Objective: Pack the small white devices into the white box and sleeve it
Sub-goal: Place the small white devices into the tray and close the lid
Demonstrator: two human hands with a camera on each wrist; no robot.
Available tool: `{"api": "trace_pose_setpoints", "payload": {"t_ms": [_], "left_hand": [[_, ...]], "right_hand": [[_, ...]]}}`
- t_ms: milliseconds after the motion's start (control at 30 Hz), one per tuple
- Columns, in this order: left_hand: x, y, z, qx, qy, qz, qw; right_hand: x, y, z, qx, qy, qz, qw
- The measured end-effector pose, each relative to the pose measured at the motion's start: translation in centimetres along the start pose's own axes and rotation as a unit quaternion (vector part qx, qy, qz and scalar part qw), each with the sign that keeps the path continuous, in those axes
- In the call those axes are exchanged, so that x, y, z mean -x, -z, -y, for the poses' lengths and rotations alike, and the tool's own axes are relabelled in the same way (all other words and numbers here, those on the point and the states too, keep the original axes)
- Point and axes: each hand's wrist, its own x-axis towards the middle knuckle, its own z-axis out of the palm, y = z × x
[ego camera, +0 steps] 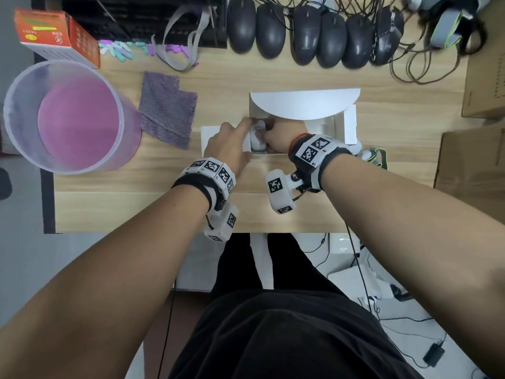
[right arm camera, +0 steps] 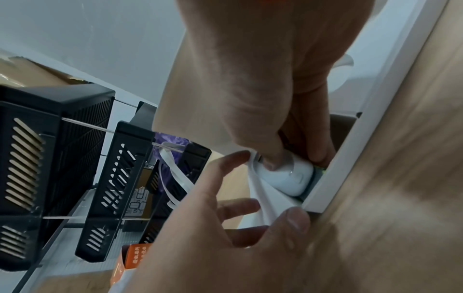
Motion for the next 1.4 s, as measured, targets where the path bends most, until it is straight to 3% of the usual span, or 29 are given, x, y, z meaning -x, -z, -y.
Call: {"api": "trace_pose_setpoints", "payload": {"t_ms": [267,433,500,633,700,767,833,867,967,1100,1400], "left_hand": [[-0.4,0.2,-0.2,-0.040,-0.002,0.016,0.999],[-0.6,1.1,-1.3,-0.079,-0.015,-0.002,0.997],[-0.6,1.4,-1.9,-0.092,-0.011,-0.013,0.996],[-0.5,1.7,-4.4,-0.095,-0.009,-0.041,0.995],[-0.3,1.7,-6.2,-0.078,-0.023,-0.062,0.995],[-0.2,1.4,-7.8,-0.043,-0.034,-0.060,0.997],[-0.3,1.0,-9.3,-0.009,-0.039,-0.054,0.998],[-0.4,0.8,-9.9,0.008,-0.037,-0.052,0.998],[-0.6,-0.2,-11.7,0.039,-0.046,-0.050,0.997],[-0.7,-1.8,-13.0,0.042,-0.044,-0.044,0.997],[-0.1,-4.8,-13.6,0.079,-0.035,0.000,0.996]], "right_hand": [[-0.3,0.7,0.2,0.070,0.054,0.019,0.996],[3.6,5.9,-0.4,0.029,0.081,-0.017,0.996],[5.6,8.3,-1.4,-0.049,0.081,0.028,0.995],[8.7,12.2,-4.4,-0.078,0.051,0.142,0.985],[9.4,14.3,-6.8,-0.138,0.027,0.098,0.985],[9.1,15.6,-10.3,-0.186,-0.016,-0.022,0.982],[8.7,15.6,-13.9,-0.157,-0.075,-0.133,0.976],[8.2,15.0,-15.4,-0.115,-0.105,-0.153,0.976],[7.7,12.5,-18.8,-0.020,-0.192,-0.075,0.978],[6.8,10.3,-20.4,-0.048,-0.200,-0.003,0.979],[6.5,9.5,-21.3,-0.145,-0.190,-0.051,0.970]]}}
